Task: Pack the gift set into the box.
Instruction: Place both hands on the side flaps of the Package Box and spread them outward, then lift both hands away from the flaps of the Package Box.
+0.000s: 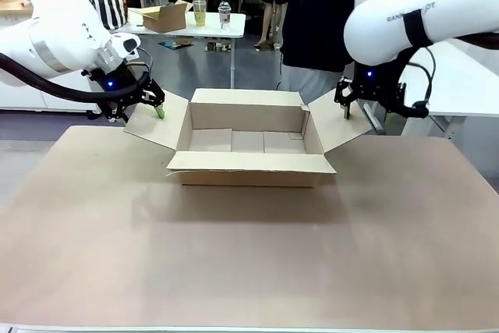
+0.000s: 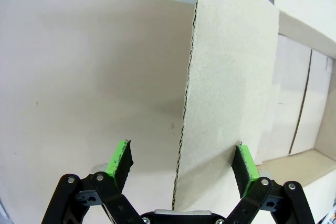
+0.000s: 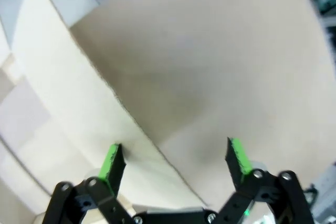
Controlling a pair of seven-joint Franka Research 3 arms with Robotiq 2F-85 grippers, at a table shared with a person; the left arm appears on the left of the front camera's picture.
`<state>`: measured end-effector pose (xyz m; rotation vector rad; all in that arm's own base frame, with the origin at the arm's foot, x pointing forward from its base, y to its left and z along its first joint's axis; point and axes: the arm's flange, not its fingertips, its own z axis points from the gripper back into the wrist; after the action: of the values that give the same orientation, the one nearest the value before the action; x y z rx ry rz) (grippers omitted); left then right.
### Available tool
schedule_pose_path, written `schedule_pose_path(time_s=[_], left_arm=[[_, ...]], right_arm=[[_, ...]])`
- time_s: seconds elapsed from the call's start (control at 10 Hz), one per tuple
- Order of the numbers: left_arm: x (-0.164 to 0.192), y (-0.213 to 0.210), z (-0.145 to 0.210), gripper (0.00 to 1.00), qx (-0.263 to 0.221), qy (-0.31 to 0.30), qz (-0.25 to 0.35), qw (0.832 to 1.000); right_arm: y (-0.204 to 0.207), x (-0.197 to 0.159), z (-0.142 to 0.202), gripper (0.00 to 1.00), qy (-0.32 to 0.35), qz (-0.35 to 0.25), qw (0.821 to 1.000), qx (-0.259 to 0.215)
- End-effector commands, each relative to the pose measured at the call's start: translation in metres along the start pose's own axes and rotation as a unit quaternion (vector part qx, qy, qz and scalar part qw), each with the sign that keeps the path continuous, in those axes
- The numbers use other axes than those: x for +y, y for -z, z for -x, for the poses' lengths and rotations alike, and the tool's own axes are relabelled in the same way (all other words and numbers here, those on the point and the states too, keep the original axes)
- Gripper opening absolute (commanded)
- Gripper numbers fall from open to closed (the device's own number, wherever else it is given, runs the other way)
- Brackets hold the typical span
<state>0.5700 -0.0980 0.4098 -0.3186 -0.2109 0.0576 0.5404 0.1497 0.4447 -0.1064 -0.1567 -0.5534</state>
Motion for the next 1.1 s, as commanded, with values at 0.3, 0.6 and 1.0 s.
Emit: schedule_pose_path(time_s=[0.3,0.6,1.0], left_arm=[[-0.0003,-0.002,0.0001,1.0,0.0,-0.006,-0.007,1.0],[-0.0003,-0.002,0.0001,1.0,0.0,-0.006,-0.007,1.0],[-0.0003,-0.002,0.0001,1.0,0.0,-0.006,-0.007,1.0]], right_arm=[[-0.0132,0.0031,-0.0009,1.0,-0.014,0.031,0.999,-0.015],[-0.0132,0.0031,-0.0009,1.0,-0.014,0.031,0.999,-0.015],[-0.0132,0.0031,-0.0009,1.0,-0.014,0.031,0.999,-0.015]])
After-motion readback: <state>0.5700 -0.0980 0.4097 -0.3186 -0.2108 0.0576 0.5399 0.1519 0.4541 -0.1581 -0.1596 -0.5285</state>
